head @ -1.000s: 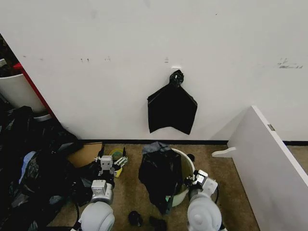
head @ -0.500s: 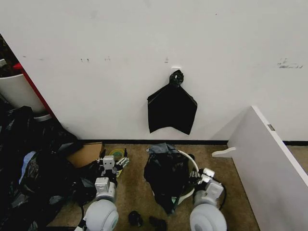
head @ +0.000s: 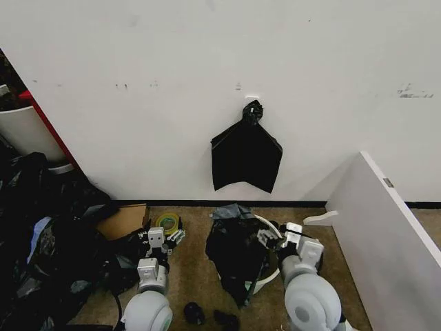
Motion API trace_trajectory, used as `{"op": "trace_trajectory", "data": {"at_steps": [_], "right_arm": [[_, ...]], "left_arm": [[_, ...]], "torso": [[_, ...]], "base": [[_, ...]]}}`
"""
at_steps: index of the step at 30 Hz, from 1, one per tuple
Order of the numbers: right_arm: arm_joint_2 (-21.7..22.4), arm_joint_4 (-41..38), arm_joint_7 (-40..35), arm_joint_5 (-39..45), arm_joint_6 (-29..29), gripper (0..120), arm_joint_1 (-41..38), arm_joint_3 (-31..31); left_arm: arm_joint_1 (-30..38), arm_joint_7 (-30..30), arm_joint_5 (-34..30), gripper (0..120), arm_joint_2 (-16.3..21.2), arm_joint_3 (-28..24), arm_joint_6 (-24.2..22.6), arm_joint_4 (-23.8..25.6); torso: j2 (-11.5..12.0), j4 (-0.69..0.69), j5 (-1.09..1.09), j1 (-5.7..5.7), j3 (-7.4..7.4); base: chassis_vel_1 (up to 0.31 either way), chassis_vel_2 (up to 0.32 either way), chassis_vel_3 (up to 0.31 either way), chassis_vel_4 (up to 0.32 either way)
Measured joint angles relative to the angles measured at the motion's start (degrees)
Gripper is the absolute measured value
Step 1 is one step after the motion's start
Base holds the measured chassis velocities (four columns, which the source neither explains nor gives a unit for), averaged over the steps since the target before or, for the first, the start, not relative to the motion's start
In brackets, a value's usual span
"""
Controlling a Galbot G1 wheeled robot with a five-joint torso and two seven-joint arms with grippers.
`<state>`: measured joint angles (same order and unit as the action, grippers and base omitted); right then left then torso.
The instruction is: Place the garbage bag over the trash bin.
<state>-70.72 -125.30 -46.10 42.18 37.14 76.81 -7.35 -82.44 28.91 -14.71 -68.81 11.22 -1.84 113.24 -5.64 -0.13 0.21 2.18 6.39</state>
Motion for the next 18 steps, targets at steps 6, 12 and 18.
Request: {"op": "trace_trajectory", "data": {"at_steps": [6, 12, 18], "right_arm": [[0.32, 2.14, 1.30, -2.57, -0.66, 87, 0.00, 0.61], [0.35, 3.02, 2.84, -2.37, -2.11, 60, 0.60, 1.05], [-0.02, 3.27, 4.52, -1.70, -3.64, 39, 0.73, 1.06]], "left_arm": [[-0.61, 0.21, 0.40, 100, -0.16, 0.03, 0.24, 0.08], [-0.82, 0.26, 0.46, 100, -0.15, -0.20, 0.52, 0.29], [0.01, 0.26, 0.45, 100, 0.50, -0.42, 0.52, 0.22]], "torso": [[0.00, 0.00, 0.00, 0.00, 0.00], [0.00, 0.00, -0.01, 0.00, 0.00], [0.00, 0.00, -0.01, 0.00, 0.00]], "base": [[0.000, 0.000, 0.000, 0.000], [0.000, 0.000, 0.000, 0.000], [0.000, 0.000, 0.000, 0.000]]}}
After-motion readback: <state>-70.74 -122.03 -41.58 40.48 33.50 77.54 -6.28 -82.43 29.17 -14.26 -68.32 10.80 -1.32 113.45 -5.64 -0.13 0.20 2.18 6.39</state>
